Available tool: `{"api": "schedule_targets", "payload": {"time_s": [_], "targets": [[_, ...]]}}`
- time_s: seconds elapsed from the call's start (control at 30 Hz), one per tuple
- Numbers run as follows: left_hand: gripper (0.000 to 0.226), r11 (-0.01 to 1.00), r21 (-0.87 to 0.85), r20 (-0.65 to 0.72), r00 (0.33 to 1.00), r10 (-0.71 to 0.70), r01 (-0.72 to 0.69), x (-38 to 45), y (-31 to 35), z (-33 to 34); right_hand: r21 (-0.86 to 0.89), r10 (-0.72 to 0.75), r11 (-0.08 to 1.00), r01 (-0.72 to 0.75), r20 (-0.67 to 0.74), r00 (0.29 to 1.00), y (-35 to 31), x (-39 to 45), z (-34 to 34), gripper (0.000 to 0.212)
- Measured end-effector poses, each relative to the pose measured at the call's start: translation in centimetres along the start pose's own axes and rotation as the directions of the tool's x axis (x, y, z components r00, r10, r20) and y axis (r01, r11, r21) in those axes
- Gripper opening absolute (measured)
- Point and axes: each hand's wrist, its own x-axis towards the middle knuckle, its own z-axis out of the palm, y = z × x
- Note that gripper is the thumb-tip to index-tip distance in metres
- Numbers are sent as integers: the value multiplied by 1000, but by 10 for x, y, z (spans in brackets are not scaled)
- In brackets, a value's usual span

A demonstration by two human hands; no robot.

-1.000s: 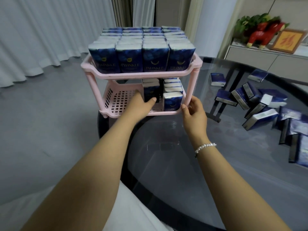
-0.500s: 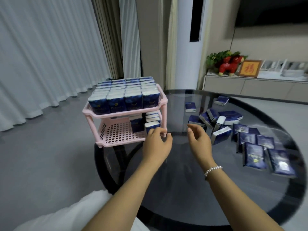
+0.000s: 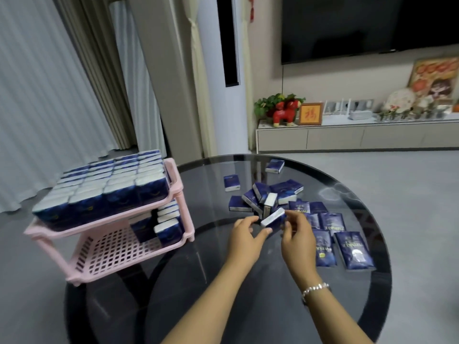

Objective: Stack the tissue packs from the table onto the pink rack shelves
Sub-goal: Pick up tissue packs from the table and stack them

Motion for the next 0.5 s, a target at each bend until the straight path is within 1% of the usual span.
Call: {"api": "schedule_targets", "payload": {"time_s": [0.07, 0.1, 0.2, 0.27, 0.33, 0.4, 0.5], "targets": [[49, 1000, -9, 4, 1000, -14, 14, 10, 1, 9, 49, 21, 999, -21, 0, 1000, 3, 0, 4, 23], [46, 1000, -20, 13, 1000, -18, 18, 15, 1, 13, 65, 25, 998, -25, -3, 1000, 5, 0, 6, 24], [24, 995, -95, 19, 1000, -16, 18, 23, -4, 16, 64, 4, 998, -4, -3, 1000, 8, 0, 4, 26], [13, 984, -169, 11, 999, -48, 49, 24, -8, 11, 41, -24, 999, 24, 1, 1000, 10, 2, 3, 27], [10, 965, -246, 4, 995, -95, 93, 22, -13, 1, 33, -45, 998, 45, 9, 999, 11, 3, 2, 28], [13, 924, -349, 20, 988, -155, 152, 19, -19, -11, 36, -42, 998, 41, 16, 999, 10, 3, 3, 27], [17, 863, -443, 53, 968, -246, 243, 11, -31, -30, -11, -36, 999, 36, 24, 999, 7, 5, 6, 27]]}}
